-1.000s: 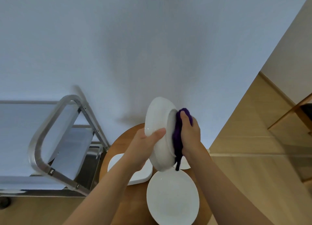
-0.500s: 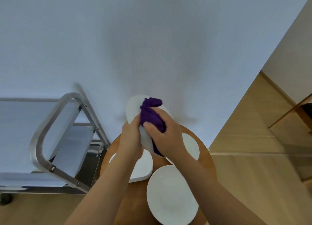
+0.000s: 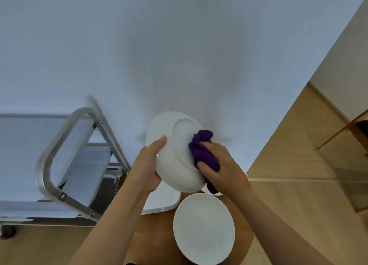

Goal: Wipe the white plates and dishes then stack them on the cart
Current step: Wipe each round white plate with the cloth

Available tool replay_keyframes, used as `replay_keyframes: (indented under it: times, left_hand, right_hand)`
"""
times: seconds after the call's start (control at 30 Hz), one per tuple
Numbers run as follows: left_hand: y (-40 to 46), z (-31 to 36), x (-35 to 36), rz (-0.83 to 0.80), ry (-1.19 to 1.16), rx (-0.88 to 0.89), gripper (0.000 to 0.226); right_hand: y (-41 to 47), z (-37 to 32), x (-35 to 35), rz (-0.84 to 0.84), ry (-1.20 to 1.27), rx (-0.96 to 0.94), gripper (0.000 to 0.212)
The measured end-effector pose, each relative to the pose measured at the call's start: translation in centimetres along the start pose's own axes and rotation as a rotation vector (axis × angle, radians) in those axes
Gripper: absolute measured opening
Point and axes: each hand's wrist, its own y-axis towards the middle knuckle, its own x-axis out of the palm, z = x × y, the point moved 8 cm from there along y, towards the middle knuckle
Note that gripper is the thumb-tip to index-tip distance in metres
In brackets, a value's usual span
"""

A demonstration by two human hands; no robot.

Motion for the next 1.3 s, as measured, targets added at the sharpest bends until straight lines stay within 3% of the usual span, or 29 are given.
replay_keyframes:
  times: [0.13, 0.23, 0.3, 0.37, 0.43, 0.5, 0.6, 0.7, 0.77, 0.87, 0.9, 0.97, 1.03, 1.07, 1.17, 1.23, 1.3]
  left_hand:
    - [-0.2, -1.0, 0.6, 0.013, 0.163, -0.022, 0.028]
    - [-0.4, -1.0, 2.3, -0.052, 0.404, 0.054, 0.011]
    - [-0.9, -0.9, 3.6, -0.109, 0.689, 0.163, 0.012]
    - [-1.2, -1.1, 4.1, -0.132, 1.003, 0.243, 0.019]
    - [-1.5, -1.9, 4.5, -0.202, 1.295, 0.31, 0.026]
    - [-1.9, -3.2, 5.1, -0.294, 1.568, 0.398, 0.017]
    - [-1.6, -6.6, 5.0, -0.424, 2.017, 0.531, 0.051]
    - [-1.0, -8.7, 4.9, -0.475, 2.184, 0.539, 0.058]
    - [-0.8, -10.0, 4.5, -0.511, 2.187, 0.508, 0.059]
    - [-0.4, -11.4, 3.2, -0.539, 2.031, 0.393, 0.08]
    - [0.0, -11.1, 2.4, -0.496, 1.957, 0.352, 0.09]
    - [1.1, -8.9, 0.2, -0.243, 1.838, 0.358, 0.099]
    - [2.4, -7.0, -3.5, 0.093, 1.667, 0.273, 0.091]
    - [2.9, -7.2, -5.5, 0.193, 1.506, 0.123, 0.084]
    - [3.0, -12.2, -8.9, 0.169, 0.859, -0.397, 0.04]
    - [2.3, -14.0, -9.3, 0.164, 0.619, -0.476, 0.02]
    - [1.7, -14.8, -9.5, 0.197, 0.468, -0.449, 0.027]
  right_hand:
    - [1.4, 1.7, -0.5, 0.099, 0.032, 0.19, 0.041]
    - [1.0, 3.1, 0.0, 0.196, 0.183, 0.445, 0.037]
    - [0.3, 4.3, 1.1, 0.115, 0.42, 0.696, 0.043]
    - [-0.7, 5.1, 2.2, 0.004, 0.71, 0.901, 0.063]
    - [-1.3, 5.5, 2.4, -0.055, 0.88, 0.953, 0.079]
    - [-1.7, 5.9, 2.2, -0.078, 0.97, 0.918, 0.083]
    - [-2.9, 7.0, 1.6, -0.074, 1.011, 0.953, 0.086]
    - [-3.8, 8.4, 1.2, -0.074, 0.934, 0.999, 0.064]
    - [-4.4, 9.6, 0.9, -0.014, 0.818, 1.03, 0.044]
    - [-5.5, 11.3, 0.7, 0.071, 0.797, 1.029, 0.043]
    - [-6.0, 12.0, 0.6, 0.085, 0.794, 1.018, 0.046]
    - [-7.3, 13.2, 0.4, 0.078, 0.773, 1.003, 0.05]
    - [-8.7, 14.2, 0.4, 0.046, 0.762, 1.016, 0.053]
    - [-9.4, 14.6, 0.5, 0.028, 0.762, 1.031, 0.057]
    - [-11.2, 15.4, 1.1, -0.017, 0.772, 1.088, 0.066]
    - [-12.0, 15.9, 1.4, -0.014, 0.791, 1.112, 0.066]
    - [-12.5, 16.5, 1.2, 0.006, 0.764, 1.118, 0.061]
